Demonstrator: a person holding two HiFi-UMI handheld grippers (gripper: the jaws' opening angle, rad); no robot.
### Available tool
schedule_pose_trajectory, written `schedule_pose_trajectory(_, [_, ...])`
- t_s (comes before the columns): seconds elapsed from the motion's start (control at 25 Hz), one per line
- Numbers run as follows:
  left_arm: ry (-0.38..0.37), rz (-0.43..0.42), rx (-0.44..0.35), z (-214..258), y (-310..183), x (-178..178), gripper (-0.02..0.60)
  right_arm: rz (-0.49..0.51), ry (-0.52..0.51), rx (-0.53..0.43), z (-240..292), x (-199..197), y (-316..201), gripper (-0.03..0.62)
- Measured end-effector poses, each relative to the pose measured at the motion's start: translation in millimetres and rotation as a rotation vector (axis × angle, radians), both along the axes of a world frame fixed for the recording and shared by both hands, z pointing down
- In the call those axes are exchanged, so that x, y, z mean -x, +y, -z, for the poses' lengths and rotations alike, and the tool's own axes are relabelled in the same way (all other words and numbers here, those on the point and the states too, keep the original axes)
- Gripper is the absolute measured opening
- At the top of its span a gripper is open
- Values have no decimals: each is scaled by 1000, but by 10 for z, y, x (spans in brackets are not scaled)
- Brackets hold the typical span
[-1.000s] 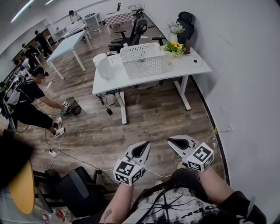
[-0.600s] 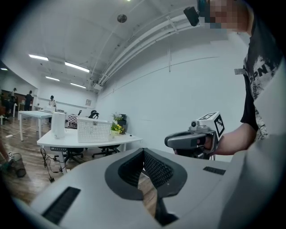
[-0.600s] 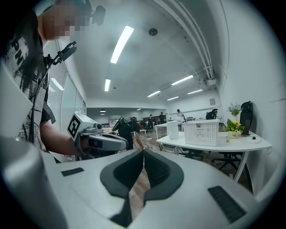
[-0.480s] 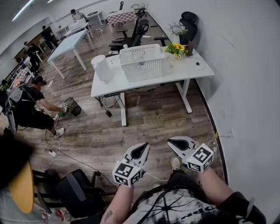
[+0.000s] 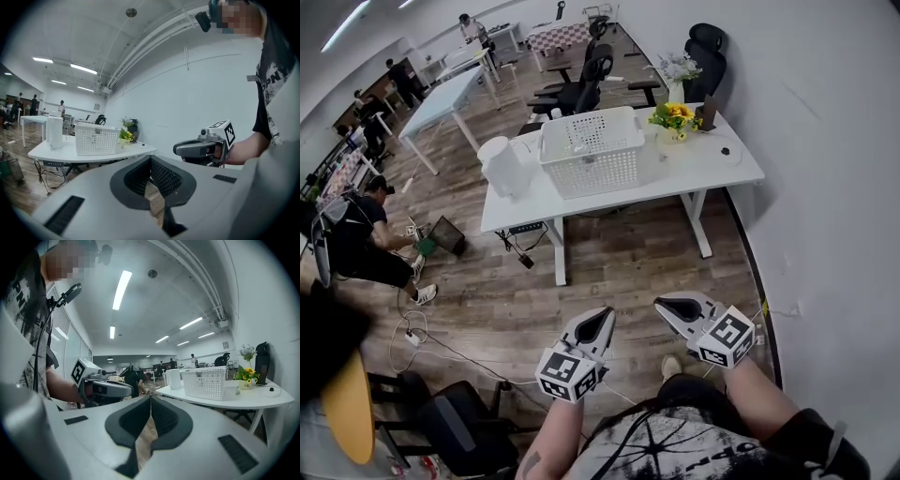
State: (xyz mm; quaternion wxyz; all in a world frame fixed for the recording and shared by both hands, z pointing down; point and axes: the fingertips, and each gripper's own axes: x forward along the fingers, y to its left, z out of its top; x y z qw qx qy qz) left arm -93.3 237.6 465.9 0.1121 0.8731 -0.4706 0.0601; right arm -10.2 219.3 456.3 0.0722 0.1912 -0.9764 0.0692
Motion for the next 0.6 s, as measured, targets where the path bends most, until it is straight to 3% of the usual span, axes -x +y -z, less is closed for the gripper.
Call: schedule_pose_trajectory(0.6, [-31, 73, 32, 31, -1115, -390, 11, 90, -32, 23, 25, -375, -1110, 25])
